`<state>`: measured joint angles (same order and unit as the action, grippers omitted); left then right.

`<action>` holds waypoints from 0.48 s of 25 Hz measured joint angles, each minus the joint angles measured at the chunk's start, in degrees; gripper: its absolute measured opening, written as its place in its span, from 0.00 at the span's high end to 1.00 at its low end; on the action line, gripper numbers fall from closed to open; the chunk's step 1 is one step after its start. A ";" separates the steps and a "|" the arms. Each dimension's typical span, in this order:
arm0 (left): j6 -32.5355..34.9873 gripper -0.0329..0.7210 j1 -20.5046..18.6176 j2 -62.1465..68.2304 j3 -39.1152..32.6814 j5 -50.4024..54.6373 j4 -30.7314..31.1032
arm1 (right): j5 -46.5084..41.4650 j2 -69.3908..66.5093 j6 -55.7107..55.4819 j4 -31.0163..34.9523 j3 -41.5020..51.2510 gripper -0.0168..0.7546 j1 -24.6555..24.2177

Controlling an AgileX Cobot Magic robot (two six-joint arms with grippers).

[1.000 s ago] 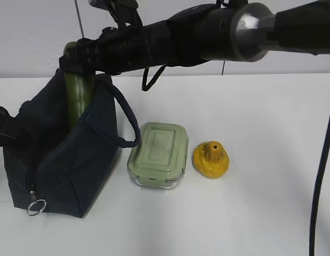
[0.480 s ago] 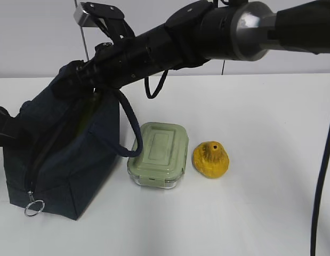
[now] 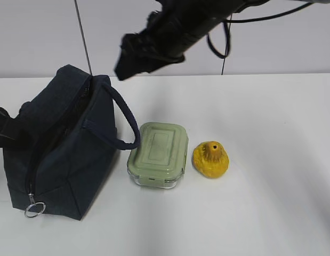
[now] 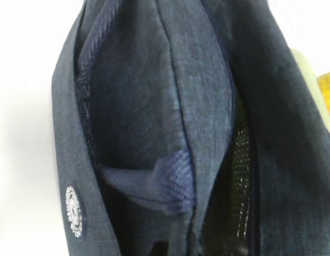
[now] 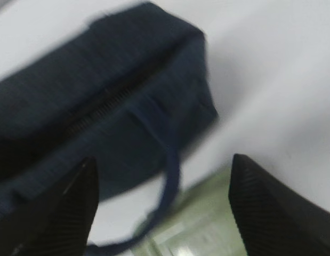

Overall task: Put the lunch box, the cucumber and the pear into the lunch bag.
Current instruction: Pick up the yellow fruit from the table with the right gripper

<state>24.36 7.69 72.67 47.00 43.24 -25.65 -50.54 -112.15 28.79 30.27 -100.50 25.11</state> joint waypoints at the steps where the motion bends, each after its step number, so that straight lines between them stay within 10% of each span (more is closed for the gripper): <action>1: 0.00 0.95 0.00 0.00 0.00 0.00 0.00 | -3.37 0.00 -4.39 -4.57 0.00 0.22 -0.96; 6: 0.00 0.95 0.00 0.00 0.00 0.00 0.33 | -15.29 -0.59 -18.03 -24.30 0.00 0.27 -1.73; 12: 0.00 0.95 0.00 0.00 0.00 0.00 0.90 | -19.25 -4.21 -20.80 -27.34 0.00 0.39 -1.73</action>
<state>24.36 7.69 72.67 47.00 43.24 -24.76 -69.80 -116.36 7.99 2.93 -100.50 23.38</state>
